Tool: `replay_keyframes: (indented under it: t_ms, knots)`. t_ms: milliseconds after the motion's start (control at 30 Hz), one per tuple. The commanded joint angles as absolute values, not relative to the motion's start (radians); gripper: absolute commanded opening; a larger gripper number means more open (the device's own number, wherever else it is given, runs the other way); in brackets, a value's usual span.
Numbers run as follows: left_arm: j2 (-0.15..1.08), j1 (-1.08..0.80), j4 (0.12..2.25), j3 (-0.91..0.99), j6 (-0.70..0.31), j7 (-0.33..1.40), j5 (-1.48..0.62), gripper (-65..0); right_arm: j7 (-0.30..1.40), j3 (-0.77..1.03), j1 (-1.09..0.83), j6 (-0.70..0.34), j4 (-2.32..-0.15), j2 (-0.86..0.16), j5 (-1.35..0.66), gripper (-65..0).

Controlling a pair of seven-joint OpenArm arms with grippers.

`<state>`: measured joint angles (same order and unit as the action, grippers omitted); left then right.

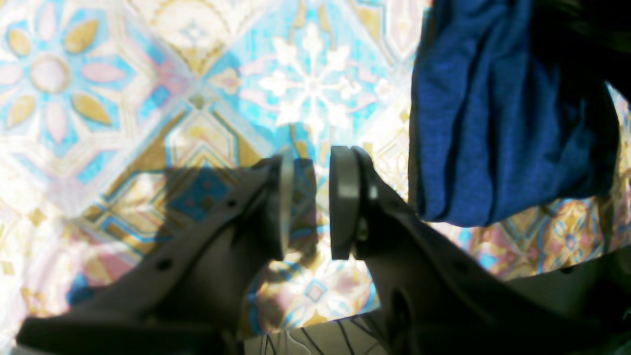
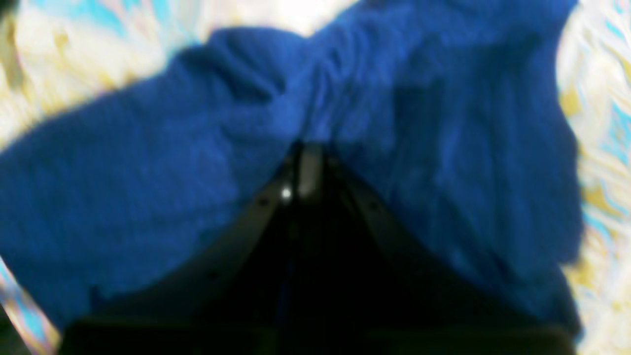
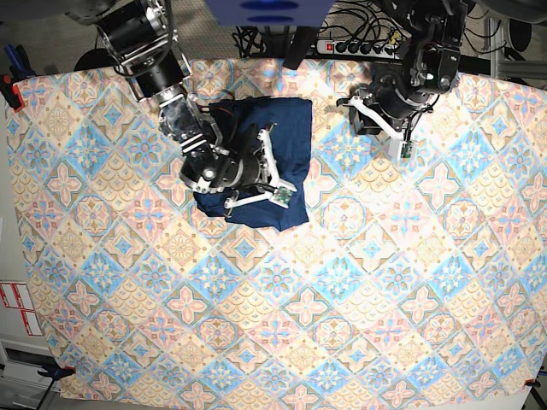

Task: Fold the T-shirt properly
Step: 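Press and flatten the folded bundle with the right gripper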

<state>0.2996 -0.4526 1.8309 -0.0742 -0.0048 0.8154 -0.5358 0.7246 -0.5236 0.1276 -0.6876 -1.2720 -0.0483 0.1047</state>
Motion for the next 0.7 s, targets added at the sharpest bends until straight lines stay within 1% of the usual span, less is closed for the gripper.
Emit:
replay_keyframes:
  t_ms: [0,133,333,433,533,667]
  knots:
    - [0.309,-0.45,1.848,-0.07,-0.01,0.8,-0.541,-51.4,0.723,-0.527,0.137,-0.698,-1.256,-0.025,0.097,-65.0]
    - [0.309,-0.447,1.848,-0.07,-0.01,0.802,-0.541,-51.4,0.723,-0.529,0.147,-0.698,-1.233,0.019,0.097,-65.0]
    - [0.309,-0.447,1.847,-0.104,-0.01,0.802,-0.538,-51.4,0.731,-0.529,0.151,-0.698,-1.265,0.03,0.097,-65.0]
    - [0.309,-0.447,1.845,-0.117,-0.01,0.796,-0.536,-51.4,0.737,-0.518,0.143,-0.698,-1.389,0.015,0.097,-65.0]
    - [0.309,-0.447,1.847,-0.117,-0.01,0.796,-0.539,-51.4,0.806,-0.513,0.104,-0.698,-1.537,-0.05,0.081,-65.0]
    - [0.309,-0.446,1.85,-0.111,-0.01,0.794,-0.542,-51.5,0.878,-0.513,0.062,-0.698,-1.681,-0.054,0.013,-65.0]
